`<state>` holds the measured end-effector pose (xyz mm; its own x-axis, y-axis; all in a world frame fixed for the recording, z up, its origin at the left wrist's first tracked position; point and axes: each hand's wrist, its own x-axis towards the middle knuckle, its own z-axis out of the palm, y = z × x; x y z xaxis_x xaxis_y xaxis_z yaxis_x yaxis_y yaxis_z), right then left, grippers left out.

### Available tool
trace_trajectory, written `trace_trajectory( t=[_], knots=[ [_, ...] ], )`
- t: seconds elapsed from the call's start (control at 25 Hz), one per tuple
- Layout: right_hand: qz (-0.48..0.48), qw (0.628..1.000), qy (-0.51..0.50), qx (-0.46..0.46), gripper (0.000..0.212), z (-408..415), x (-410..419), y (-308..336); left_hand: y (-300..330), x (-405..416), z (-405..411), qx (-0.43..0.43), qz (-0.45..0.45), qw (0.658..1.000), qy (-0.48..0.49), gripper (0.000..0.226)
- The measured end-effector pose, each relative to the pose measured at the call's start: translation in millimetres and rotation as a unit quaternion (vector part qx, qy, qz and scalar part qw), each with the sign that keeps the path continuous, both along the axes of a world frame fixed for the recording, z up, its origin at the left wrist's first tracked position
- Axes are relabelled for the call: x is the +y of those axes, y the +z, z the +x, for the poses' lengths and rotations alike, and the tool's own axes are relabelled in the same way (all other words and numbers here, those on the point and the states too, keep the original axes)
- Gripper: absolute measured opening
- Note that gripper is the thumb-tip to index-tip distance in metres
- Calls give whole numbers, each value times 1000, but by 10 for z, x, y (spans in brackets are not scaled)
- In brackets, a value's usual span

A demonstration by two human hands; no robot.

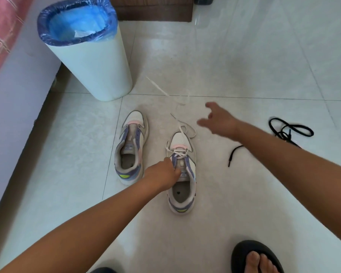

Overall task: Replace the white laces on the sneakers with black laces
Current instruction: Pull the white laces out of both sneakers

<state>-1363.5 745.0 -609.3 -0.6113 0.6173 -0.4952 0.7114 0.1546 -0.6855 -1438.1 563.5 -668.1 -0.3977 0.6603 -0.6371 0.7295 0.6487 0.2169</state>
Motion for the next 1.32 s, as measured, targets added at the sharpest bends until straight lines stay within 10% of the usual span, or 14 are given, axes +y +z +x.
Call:
trace_trajectory(
  t=[0.28, 0.76, 0.96, 1.32],
  knots=[
    [117, 957, 167, -204, 45, 90, -878, -563, -78, 281, 90, 41, 1, 999, 18, 34],
    [75, 979, 180, -57, 26, 601, -521, -659, -153, -43, -166, -39, 165, 985, 1, 24],
    [59, 994, 78, -44, 17, 447, -563, -715, -193, 135, -110, -145, 194, 960, 139, 13],
    [23, 997, 33, -63, 28, 198, -451, -726, -204, 463, -157, -70, 150, 980, 111, 32]
  ],
)
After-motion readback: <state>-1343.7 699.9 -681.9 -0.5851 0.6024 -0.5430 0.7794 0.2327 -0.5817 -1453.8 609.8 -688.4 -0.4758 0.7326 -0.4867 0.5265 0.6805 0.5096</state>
